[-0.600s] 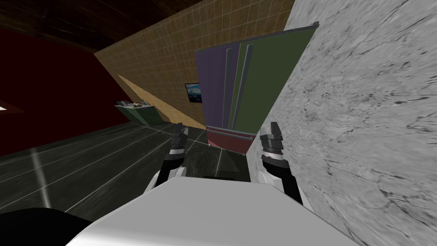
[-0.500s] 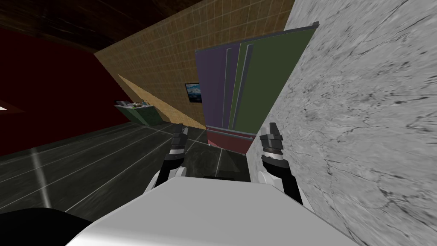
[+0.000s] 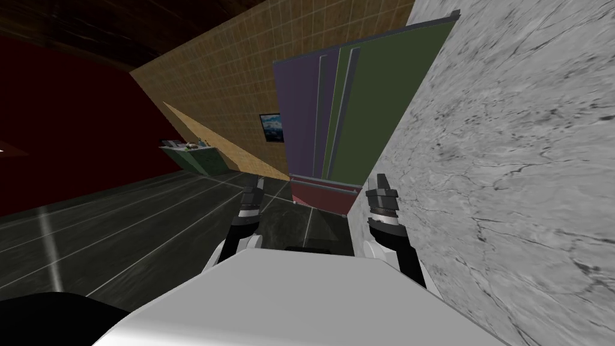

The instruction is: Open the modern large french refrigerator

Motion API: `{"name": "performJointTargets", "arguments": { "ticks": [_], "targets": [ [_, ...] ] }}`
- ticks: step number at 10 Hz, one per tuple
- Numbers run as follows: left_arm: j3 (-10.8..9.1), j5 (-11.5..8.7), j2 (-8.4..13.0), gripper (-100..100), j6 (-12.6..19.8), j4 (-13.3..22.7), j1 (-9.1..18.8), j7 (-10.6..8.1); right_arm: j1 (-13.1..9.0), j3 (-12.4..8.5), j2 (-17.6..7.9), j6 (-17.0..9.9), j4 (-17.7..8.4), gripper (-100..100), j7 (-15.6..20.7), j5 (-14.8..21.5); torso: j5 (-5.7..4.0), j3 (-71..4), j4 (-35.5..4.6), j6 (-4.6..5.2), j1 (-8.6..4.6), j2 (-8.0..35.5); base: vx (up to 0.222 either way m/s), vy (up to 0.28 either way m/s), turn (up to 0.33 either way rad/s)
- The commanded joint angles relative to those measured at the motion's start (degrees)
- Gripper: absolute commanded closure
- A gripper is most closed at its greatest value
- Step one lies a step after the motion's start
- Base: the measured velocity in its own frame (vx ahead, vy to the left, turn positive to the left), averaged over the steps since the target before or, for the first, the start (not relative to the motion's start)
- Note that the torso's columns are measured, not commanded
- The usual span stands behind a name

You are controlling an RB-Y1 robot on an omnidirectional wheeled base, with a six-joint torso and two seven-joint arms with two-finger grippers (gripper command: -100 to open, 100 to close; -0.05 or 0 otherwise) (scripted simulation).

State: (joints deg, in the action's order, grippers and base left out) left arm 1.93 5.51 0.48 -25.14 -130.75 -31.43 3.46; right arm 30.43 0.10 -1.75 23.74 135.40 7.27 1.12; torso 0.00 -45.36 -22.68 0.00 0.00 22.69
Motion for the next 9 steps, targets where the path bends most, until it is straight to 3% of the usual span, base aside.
{"name": "performJointTargets", "arguments": {
  "ticks": [1, 3, 4, 6, 9],
  "targets": [
    [0.0, 0.0, 0.0, 0, 0.0, 0.0, 0.0, 0.0, 0.0, 0.0, 0.0, 0.0, 0.0, 0, 0.0, 0.0, 0.0, -8.5, -4.2, 0.0, 0.0, 4.2, 0.0, 0.0, 0.0],
    [0.0, 0.0, 0.0, 0, 0.0, 0.0, 0.0, 0.0, 0.0, 0.0, 0.0, 0.0, 0.0, 0, 0.0, 0.0, 0.0, -25.4, -12.7, 0.0, 0.0, 12.7, 0.0, 0.0, 0.0],
    [0.0, 0.0, 0.0, 0, 0.0, 0.0, 0.0, 0.0, -0.3, -0.2, -2.5, -1.3, -1.0, -100, 0.3, 2.6, 0.0, -33.8, -16.9, 0.0, 0.0, 16.9, 0.041, 0.016, 0.033],
    [0.0, 0.0, 0.0, 0, 0.0, 0.0, 0.0, 0.0, -0.7, -0.6, -4.4, -3.2, -2.3, -100, 0.8, 5.8, 0.03, -39.0, -19.3, -0.01, 0.09, 19.2, 0.105, 0.042, 0.035],
    [0.0, 0.0, 0.0, 0, 0.0, 0.0, 0.0, 0.0, -1.3, -1.0, -5.7, -5.7, -4.2, -100, 1.3, 10.6, 0.0, -39.2, -19.6, 0.01, -0.03, 19.7, 0.097, 0.041, 0.021]
  ]
}}
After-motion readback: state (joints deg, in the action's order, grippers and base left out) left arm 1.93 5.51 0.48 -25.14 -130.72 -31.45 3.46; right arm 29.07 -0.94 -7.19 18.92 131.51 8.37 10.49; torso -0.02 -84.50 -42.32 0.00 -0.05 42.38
